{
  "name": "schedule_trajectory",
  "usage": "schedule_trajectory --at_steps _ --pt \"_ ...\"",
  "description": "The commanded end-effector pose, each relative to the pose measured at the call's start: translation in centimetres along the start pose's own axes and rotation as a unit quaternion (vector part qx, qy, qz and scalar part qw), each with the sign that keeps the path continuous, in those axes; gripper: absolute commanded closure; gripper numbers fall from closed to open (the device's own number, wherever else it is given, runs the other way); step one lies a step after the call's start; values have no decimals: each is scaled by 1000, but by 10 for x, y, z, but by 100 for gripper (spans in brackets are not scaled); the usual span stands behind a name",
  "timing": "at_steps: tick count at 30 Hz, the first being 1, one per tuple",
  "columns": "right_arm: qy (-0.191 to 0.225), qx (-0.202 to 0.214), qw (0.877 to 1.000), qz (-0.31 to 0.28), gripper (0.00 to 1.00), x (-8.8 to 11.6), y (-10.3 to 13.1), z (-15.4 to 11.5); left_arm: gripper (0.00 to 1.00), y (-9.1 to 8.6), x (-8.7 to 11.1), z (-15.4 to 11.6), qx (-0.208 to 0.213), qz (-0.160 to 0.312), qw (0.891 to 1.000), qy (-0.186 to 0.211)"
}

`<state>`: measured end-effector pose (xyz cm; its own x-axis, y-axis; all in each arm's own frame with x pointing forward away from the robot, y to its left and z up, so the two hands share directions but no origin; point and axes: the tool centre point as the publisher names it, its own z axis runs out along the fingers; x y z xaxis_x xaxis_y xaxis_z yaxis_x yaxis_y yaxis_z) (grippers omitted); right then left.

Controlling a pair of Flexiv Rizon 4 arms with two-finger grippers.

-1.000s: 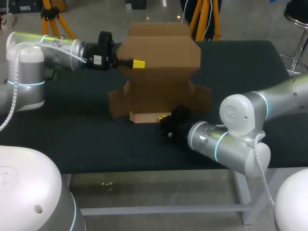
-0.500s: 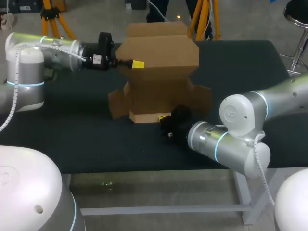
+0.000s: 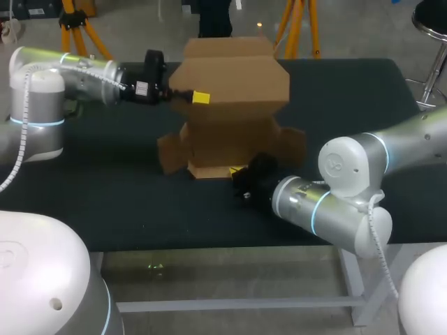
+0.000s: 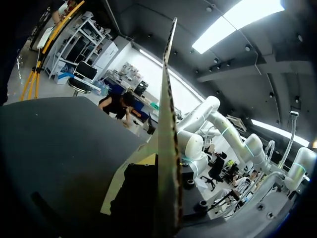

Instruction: Assemble the packaging by folding the flat box into shape, placing the metal phone stand inside, and closing the box properly

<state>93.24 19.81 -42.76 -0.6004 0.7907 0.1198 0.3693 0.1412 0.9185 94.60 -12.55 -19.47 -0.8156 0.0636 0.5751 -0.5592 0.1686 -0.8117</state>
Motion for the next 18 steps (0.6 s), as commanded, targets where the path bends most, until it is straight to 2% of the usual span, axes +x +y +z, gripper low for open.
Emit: schedule_trajectory --at_steps 1,11,18 --pt "-2 -3 1000 0 100 0 -5 3 100 4 -4 0 -5 0 1000 1" --pt "-2 -3 1000 0 100 0 -5 3 100 12 -9 1 -9 1 1000 -4" --pt "-2 -3 1000 0 100 0 -5 3 100 17 -6 1 -9 58 998 -12"
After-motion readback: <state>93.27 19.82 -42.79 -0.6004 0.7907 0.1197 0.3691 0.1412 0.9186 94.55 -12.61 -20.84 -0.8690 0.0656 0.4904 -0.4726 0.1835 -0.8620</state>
